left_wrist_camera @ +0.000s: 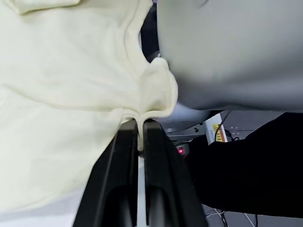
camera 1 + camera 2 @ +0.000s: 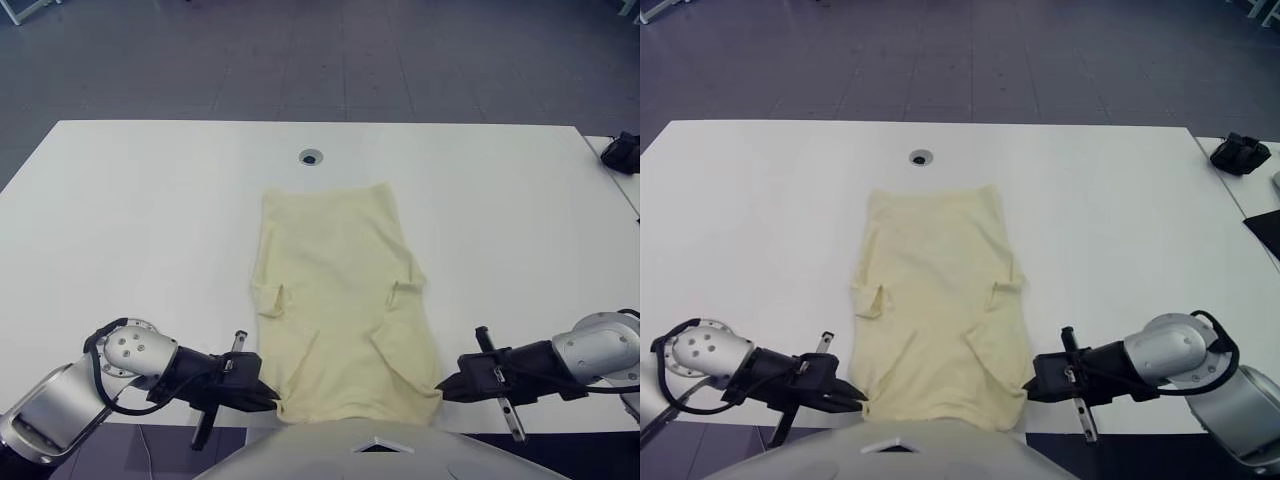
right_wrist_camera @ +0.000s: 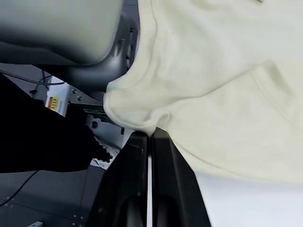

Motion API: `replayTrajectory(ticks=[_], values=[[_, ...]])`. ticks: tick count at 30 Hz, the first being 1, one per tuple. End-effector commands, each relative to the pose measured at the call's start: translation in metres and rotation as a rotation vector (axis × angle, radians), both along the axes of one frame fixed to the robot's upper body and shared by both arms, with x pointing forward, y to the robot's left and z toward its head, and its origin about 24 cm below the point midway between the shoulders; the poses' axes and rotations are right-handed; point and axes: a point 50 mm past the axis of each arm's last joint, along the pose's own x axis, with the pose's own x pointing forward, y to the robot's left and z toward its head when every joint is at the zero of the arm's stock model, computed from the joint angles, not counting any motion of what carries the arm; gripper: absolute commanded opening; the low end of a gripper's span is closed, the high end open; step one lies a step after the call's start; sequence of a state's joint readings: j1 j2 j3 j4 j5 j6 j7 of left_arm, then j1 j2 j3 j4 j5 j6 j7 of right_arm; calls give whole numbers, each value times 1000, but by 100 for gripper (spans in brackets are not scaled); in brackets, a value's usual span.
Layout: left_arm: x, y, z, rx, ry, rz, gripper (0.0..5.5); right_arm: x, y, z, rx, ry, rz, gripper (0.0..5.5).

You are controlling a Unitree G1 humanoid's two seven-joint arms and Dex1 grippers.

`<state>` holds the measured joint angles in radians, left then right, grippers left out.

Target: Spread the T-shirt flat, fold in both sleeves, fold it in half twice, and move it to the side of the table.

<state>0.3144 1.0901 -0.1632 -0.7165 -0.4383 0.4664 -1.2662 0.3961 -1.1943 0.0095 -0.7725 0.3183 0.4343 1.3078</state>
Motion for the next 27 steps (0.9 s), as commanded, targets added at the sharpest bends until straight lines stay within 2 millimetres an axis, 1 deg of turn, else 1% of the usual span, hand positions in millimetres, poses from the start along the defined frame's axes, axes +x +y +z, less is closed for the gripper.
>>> replayTrajectory(ticks=[1, 3, 6, 9, 10, 13, 18, 23, 27], values=[[-1, 5, 9, -5, 70, -15, 0, -4, 0, 3, 2, 65, -18, 4], [-3, 5, 13, -22, 96, -23, 0, -3, -3, 3, 3, 75, -27, 4], [0, 4, 18, -44, 107, -7, 0, 2, -8, 2, 2, 64, -39, 4], [5, 6, 23, -60, 110, 6, 0, 13, -10, 7, 39, 19, -70, 4], [9, 6, 24, -63, 95, 18, 0, 18, -10, 11, 56, 7, -80, 4], [23, 9, 28, -68, 44, 60, 0, 31, -9, 20, 93, -32, -101, 4], [48, 13, 43, -106, -28, 105, 0, 62, -5, 33, 128, -110, -120, 4], [81, 21, 60, -119, -129, 151, 0, 101, 2, 49, 155, -203, -136, 4], [107, 25, 72, -137, -195, 186, 0, 130, 8, 56, 171, -252, -151, 4]])
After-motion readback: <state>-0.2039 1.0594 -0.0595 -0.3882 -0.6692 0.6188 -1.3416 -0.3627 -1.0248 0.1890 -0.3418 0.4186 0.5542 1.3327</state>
